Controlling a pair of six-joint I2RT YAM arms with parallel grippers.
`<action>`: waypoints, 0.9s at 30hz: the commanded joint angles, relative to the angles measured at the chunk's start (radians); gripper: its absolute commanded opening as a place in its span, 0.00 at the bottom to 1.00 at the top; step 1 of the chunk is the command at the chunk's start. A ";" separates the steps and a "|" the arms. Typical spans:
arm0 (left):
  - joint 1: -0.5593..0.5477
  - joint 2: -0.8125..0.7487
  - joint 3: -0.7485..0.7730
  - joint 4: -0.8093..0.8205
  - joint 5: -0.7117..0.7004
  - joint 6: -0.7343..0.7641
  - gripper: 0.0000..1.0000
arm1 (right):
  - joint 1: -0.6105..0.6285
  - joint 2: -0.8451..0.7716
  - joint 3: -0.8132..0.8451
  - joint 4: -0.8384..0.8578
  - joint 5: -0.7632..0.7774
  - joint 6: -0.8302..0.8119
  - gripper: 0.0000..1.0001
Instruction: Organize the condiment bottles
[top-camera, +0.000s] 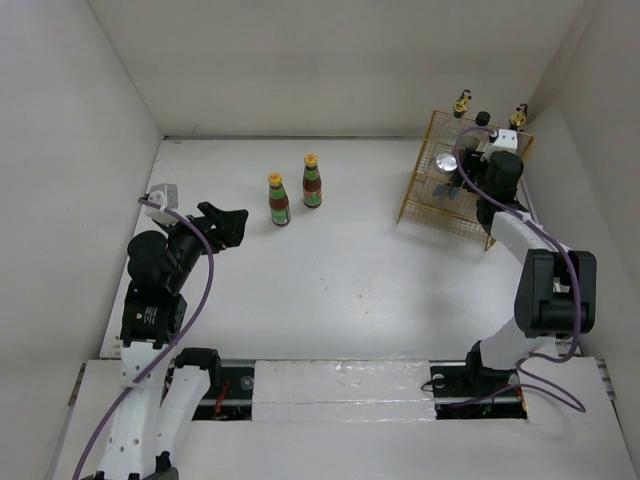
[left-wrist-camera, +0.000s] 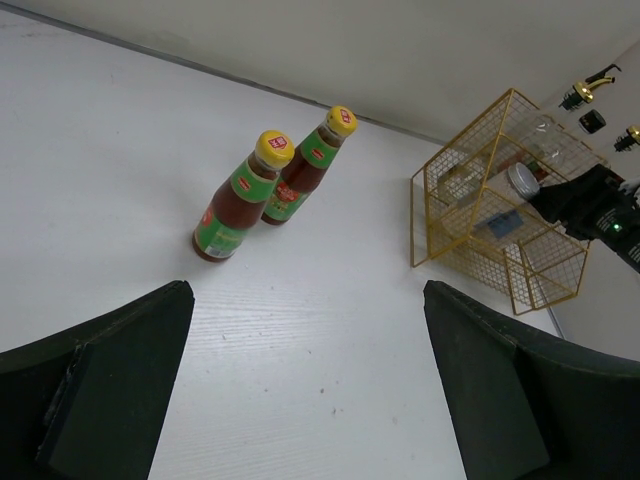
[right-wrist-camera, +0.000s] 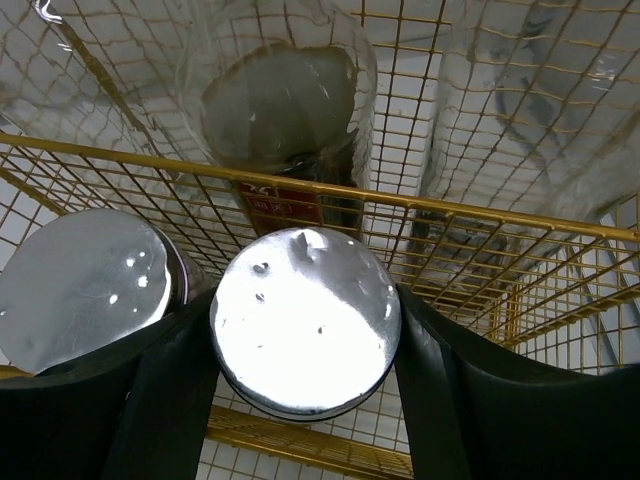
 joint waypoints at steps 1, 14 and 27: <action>0.006 -0.008 -0.005 0.050 0.013 0.005 0.96 | -0.006 -0.063 0.031 0.041 0.039 0.036 0.69; 0.006 -0.008 0.004 0.040 0.002 0.005 0.97 | 0.039 -0.297 0.049 0.011 -0.030 0.036 0.66; 0.006 -0.008 0.004 0.040 0.013 0.025 0.00 | 0.500 0.066 0.301 0.013 -0.292 -0.157 0.79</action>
